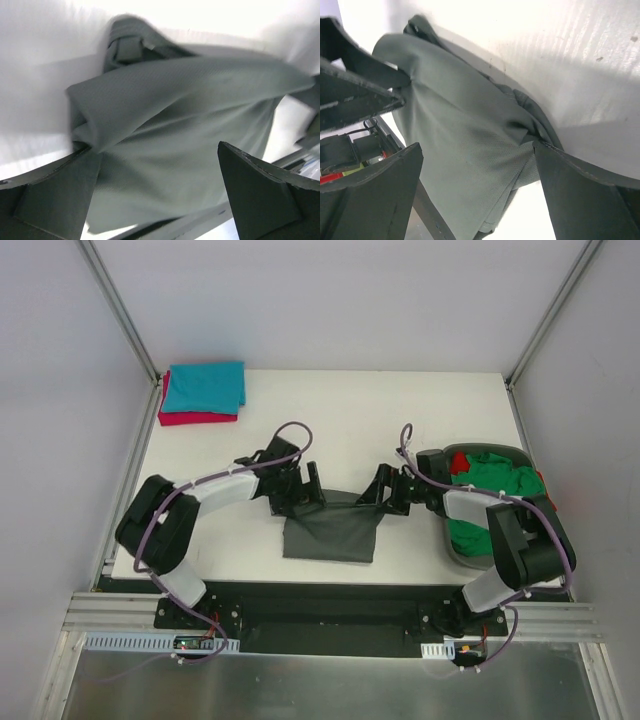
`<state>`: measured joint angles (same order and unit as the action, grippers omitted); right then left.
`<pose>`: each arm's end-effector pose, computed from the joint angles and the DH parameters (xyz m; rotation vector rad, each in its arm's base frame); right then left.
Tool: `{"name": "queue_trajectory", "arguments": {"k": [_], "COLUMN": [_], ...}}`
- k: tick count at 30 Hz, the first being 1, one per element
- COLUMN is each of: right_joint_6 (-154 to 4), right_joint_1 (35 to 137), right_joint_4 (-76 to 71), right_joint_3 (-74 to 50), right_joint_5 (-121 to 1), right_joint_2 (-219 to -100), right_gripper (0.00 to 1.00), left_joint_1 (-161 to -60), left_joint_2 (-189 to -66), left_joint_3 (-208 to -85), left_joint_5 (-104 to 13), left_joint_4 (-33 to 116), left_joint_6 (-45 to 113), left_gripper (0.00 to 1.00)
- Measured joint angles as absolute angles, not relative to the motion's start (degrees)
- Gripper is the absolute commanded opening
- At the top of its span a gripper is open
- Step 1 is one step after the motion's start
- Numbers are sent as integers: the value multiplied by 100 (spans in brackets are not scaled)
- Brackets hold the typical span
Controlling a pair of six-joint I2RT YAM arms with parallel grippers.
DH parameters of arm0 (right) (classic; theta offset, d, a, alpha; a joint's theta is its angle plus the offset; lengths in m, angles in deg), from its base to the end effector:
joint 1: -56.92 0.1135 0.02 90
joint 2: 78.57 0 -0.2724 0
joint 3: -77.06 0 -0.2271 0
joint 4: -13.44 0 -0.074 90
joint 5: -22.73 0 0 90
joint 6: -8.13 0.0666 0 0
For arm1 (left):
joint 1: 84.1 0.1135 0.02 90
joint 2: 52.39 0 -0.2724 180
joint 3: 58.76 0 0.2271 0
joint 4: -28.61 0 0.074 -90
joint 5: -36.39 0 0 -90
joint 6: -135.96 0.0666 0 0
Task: Fold and stack the t-shirts
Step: Smooth out wrinkles on the folded tshirt
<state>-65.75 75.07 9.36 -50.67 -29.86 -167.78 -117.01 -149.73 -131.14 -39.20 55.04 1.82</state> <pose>0.2663 0.1299 0.1661 -0.3955 2.2938 1.0530 0.2824 -0.2025 0.1796 -0.1421 2.6405 -0.8376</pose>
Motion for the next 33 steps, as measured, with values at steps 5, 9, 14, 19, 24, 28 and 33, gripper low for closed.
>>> {"name": "queue_trajectory", "arguments": {"k": [5, 9, 14, 19, 24, 28, 33], "right_joint_6": [-6652, -6739, -6774, -6709, -6635, -6750, -7083], "right_joint_1": [7450, 7479, 7540, 7979, 8895, 8991, 8991], "right_joint_4": [672, 163, -390, -622, -690, -1127, -1372], "right_joint_3": [-5124, -5408, -5718, -5928, -5913, -5662, -4940], "right_joint_5": [-3034, -3224, -3417, -3524, -3919, -4800, -5561], "right_joint_2": [-16504, -15514, -13866, -12867, -13184, -13825, -14957], "right_gripper": [96, 96, 96, 96, 96, 96, 96], "left_joint_1": [-11705, -11701, -11701, -11701, -11701, -11701, -11701], "left_joint_2": [-13930, -13277, -12761, -12560, -12573, -12704, -12973], "left_joint_3": [-12570, -12570, -12340, -11794, -11564, -11534, -11534], "left_joint_5": [-4215, -4390, -4477, -4519, -4519, -4538, -4685], "left_joint_4": [5961, 6038, 6042, 6140, 6236, 6234, 6208], "left_joint_6": [154, 164, 162, 151, 156, 156, 158], "left_gripper": [99, 99, 99, 99, 99, 99, 99]}}
